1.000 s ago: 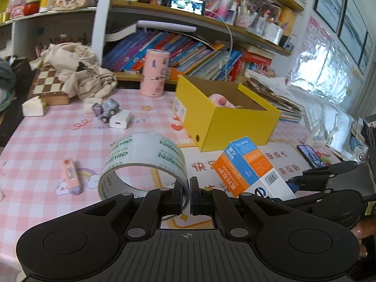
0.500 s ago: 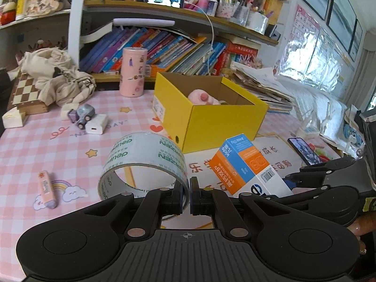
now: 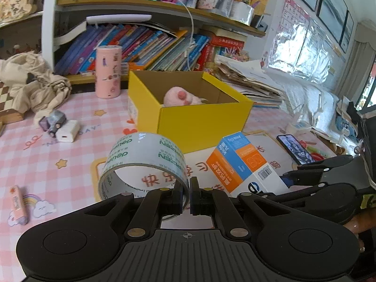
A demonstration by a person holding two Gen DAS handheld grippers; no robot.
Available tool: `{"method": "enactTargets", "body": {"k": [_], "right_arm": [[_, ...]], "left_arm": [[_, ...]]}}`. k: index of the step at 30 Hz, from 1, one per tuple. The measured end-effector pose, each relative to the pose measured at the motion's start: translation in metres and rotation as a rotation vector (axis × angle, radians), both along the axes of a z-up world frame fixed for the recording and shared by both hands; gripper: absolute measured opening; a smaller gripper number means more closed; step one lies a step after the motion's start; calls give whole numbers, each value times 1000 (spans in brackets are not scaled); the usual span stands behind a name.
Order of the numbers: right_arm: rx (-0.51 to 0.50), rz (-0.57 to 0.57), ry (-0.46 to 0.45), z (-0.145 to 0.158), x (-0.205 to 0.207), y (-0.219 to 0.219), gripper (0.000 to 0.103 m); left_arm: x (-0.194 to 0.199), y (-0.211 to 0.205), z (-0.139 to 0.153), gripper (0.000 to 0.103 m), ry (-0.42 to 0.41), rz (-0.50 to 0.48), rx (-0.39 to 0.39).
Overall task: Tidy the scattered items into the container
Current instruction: 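Carry the tape roll and usmile box toward the yellow box with both tools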
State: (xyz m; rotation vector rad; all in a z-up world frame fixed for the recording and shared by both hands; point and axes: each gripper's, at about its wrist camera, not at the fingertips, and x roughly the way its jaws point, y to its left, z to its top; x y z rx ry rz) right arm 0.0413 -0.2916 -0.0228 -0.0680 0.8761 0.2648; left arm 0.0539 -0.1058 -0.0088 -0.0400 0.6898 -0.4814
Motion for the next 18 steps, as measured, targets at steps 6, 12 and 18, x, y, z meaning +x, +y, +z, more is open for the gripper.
{"method": "enactTargets", "body": {"k": [6, 12, 18], "right_arm": [[4, 1, 6, 0, 11, -18, 38], [14, 22, 5, 2, 26, -35, 38], [48, 41, -35, 12, 44, -55, 38]], "left_arm": [[11, -17, -1, 4, 10, 10, 2], [23, -33, 1, 4, -2, 33, -3], [35, -56, 9, 4, -37, 35, 2]]}}
